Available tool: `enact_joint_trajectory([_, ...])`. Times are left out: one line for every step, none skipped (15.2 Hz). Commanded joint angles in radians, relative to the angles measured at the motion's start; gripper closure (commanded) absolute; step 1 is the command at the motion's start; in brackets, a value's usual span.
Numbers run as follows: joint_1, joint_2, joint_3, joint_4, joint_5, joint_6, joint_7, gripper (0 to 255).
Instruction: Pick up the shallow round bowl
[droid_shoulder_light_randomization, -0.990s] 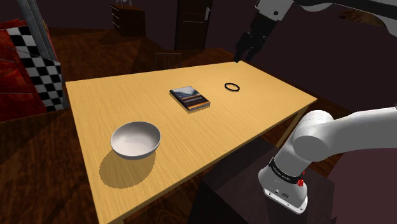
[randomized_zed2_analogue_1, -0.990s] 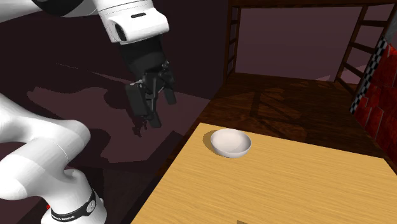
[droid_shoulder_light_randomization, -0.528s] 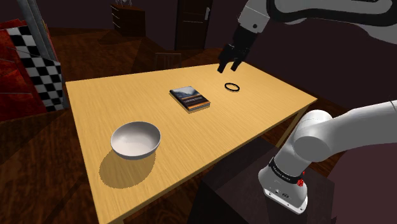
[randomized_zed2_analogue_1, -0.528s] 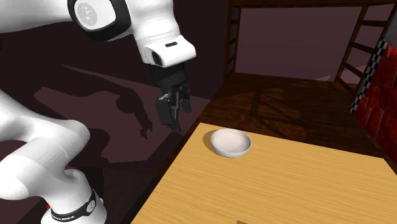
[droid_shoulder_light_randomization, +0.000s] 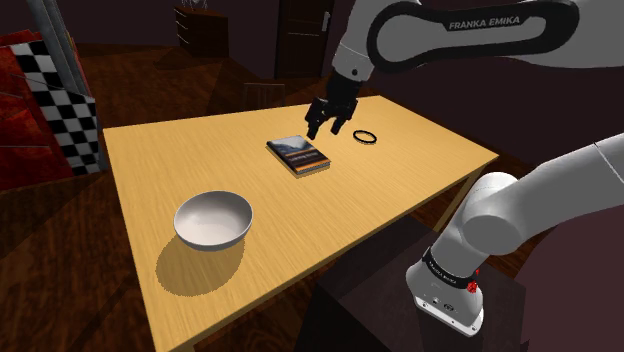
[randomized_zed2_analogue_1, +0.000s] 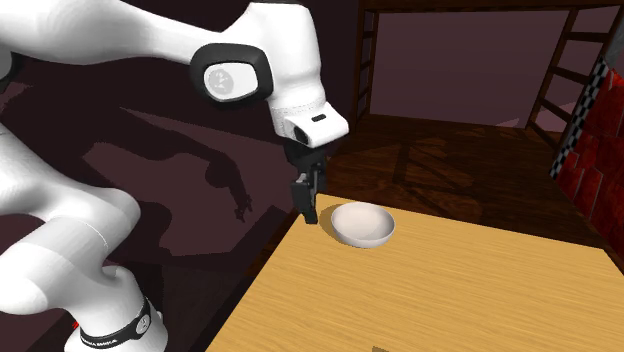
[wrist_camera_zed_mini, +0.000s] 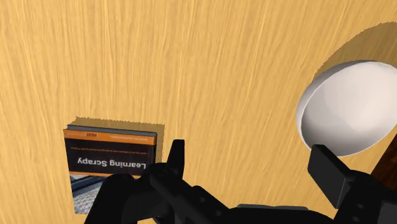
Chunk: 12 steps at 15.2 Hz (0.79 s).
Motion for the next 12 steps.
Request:
enact_joint_trajectory([0.007,0.058,0.028,0.006,0.008,0.048,0.026,0])
enact_joint_trajectory([0.010,0.088,0.042,0.011,0.010,0.072,0.039,0])
enact_joint_trajectory([0.013,0.120,0.055,0.016,0.011,0.096,0.053,0])
enact_joint_trajectory([0.015,0.152,0.068,0.023,0.011,0.119,0.066,0])
enact_joint_trajectory([0.018,0.185,0.081,0.031,0.010,0.142,0.080,0])
enact_joint_trajectory([0.020,0.219,0.094,0.041,0.008,0.164,0.095,0])
enact_joint_trajectory([0.022,0.253,0.107,0.051,0.004,0.186,0.110,0])
enact_joint_trajectory([0.023,0.288,0.119,0.063,-0.001,0.207,0.125,0])
enact_joint_trajectory([0.025,0.324,0.131,0.076,-0.008,0.227,0.141,0])
enact_joint_trajectory([0.027,0.360,0.143,0.090,-0.016,0.246,0.158,0])
enact_joint_trajectory([0.030,0.397,0.153,0.105,-0.026,0.265,0.176,0])
enact_joint_trajectory([0.033,0.435,0.163,0.121,-0.037,0.283,0.194,0])
